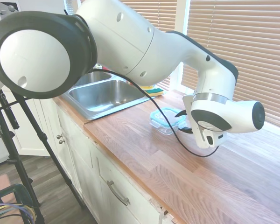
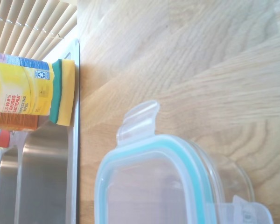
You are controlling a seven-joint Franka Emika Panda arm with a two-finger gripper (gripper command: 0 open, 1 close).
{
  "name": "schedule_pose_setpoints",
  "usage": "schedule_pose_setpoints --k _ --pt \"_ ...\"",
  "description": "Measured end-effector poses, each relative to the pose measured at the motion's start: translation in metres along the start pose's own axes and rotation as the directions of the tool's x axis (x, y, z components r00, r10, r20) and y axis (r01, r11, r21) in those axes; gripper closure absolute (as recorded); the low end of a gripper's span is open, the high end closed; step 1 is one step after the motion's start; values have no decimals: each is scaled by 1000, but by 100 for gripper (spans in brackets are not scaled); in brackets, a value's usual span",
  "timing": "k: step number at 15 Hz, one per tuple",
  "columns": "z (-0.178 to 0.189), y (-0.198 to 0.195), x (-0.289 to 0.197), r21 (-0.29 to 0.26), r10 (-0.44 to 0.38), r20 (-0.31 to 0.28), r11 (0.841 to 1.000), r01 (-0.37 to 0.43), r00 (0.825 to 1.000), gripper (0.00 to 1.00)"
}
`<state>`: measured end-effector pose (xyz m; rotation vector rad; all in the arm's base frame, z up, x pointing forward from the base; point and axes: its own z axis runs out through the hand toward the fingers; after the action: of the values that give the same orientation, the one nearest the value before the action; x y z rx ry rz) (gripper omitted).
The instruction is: Uncover the lid of the food container
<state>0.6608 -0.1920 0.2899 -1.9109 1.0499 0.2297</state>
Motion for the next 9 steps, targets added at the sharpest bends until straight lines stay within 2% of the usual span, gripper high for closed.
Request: schedule_pose_setpoints --k 5,9 --pt "-3 1 1 1 1 -6 1000 -1 1000 100" --pt "-11 -14 -10 -3 -29 -21 1000 29 999 100"
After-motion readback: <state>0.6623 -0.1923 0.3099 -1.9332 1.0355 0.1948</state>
